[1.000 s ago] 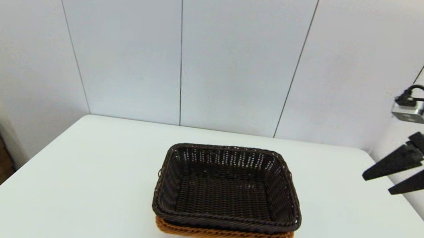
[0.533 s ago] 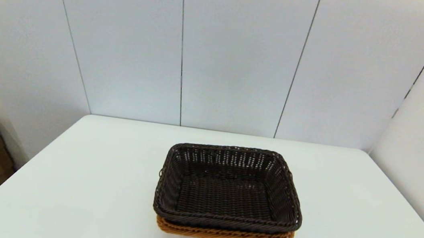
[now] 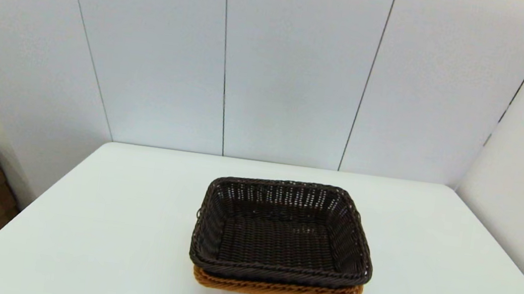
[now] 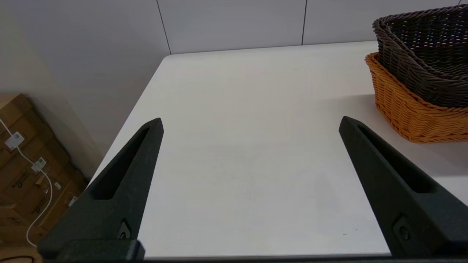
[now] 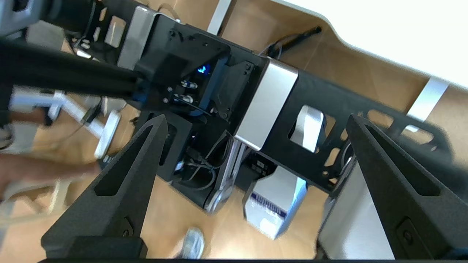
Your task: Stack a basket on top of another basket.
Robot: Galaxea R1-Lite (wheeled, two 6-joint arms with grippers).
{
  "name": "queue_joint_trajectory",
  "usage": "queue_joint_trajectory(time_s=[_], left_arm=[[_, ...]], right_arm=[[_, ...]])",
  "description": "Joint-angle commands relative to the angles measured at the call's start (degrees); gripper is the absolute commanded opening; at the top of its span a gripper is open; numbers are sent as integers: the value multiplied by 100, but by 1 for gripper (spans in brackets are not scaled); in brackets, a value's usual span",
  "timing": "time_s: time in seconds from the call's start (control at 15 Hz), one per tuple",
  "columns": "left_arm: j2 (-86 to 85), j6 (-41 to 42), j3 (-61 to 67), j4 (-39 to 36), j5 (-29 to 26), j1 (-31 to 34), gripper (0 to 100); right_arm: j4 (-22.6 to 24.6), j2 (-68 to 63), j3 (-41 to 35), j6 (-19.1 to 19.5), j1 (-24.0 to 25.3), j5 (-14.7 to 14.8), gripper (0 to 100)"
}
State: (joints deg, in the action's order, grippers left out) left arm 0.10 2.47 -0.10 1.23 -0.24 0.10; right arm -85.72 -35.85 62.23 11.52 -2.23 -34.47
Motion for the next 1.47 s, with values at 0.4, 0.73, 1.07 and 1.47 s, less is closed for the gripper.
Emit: queue_joint_trajectory(time_s=[0.4,0.73,1.07,1.47], left_arm=[[-1,-1,1,0,-2,-1,100],[-1,-28,1,0,-2,8,100],[-1,-28,1,0,-2,8,100],[-1,-28,1,0,-2,8,100]], right_arm=[[179,2143,-1002,-528,241,705,100],[1462,3067,-2066,-774,206,1303,100],[4582,3453,-3569,-1530,206,1962,100],[7500,3576,-5353,-1442,206,3228,100]])
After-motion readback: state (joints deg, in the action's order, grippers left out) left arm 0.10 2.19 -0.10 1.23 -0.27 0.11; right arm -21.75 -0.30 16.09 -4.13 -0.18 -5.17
